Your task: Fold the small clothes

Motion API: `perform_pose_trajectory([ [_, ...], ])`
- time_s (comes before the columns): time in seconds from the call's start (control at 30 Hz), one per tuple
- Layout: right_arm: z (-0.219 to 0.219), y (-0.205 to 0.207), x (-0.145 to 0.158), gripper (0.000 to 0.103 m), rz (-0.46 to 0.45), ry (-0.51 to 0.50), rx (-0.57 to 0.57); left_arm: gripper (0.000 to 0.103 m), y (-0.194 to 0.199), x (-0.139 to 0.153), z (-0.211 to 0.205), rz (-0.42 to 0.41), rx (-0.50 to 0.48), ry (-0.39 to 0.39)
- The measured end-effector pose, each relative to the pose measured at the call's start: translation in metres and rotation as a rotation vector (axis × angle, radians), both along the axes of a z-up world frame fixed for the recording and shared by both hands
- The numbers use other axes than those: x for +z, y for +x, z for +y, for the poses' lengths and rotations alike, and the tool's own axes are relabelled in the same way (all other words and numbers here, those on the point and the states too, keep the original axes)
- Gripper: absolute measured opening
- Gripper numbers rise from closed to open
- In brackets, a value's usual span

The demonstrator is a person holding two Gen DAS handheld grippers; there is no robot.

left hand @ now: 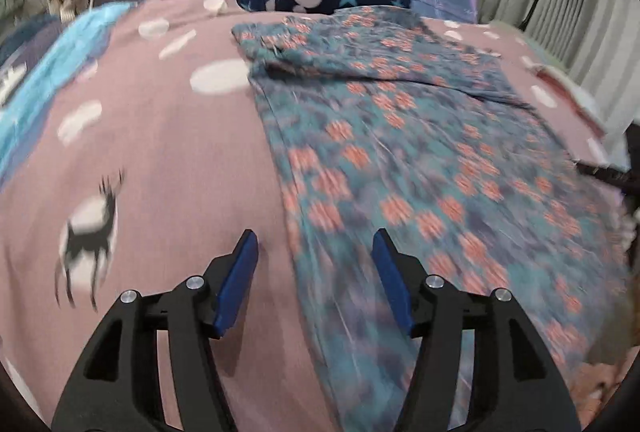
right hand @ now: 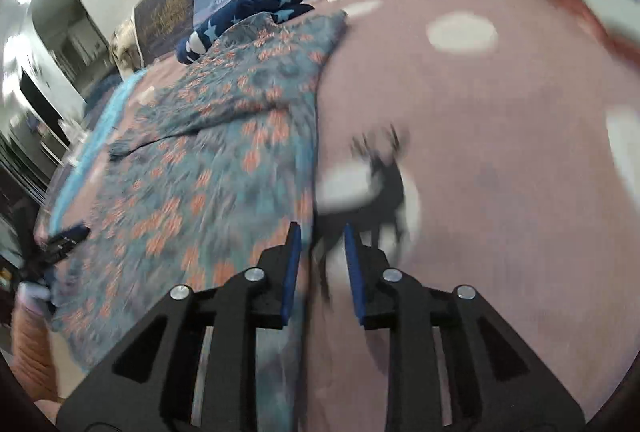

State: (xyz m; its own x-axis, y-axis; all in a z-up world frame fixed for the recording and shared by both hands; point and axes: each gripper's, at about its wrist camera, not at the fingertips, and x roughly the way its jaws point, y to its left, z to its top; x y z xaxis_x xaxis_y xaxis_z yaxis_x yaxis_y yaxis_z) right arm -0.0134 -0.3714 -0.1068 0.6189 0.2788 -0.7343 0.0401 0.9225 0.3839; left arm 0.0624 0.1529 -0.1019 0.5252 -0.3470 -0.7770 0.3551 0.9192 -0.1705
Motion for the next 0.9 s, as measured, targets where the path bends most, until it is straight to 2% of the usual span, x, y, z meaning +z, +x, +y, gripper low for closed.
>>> perform_pose_trajectory([
  [0.13, -0.003, -0.045, -0.005, 0.024, -0.019, 0.100, 0.008, 0.060, -0.026, -0.004, 0.006, 0.027, -0.025, -0.077],
  [0.4, -0.006, -0.104, -0.014, 0.024, -0.020, 0.275, 0.028, 0.060, -0.078, -0.007, 0.019, 0.090, -0.086, -0.270],
  [0.57, 0.001, -0.130, -0.016, 0.030, 0.007, 0.330, 0.066, 0.060, -0.104, -0.010, 0.023, 0.119, -0.123, -0.326],
  [0.77, 0.001, -0.127, -0.021, 0.037, 0.016, 0.406, 0.073, 0.060, -0.093, -0.014, 0.024, 0.138, -0.122, -0.399],
  [0.9, 0.008, -0.101, -0.018, 0.043, 0.007, 0.408, 0.125, 0.060, -0.076, -0.016, 0.016, 0.127, -0.132, -0.425],
])
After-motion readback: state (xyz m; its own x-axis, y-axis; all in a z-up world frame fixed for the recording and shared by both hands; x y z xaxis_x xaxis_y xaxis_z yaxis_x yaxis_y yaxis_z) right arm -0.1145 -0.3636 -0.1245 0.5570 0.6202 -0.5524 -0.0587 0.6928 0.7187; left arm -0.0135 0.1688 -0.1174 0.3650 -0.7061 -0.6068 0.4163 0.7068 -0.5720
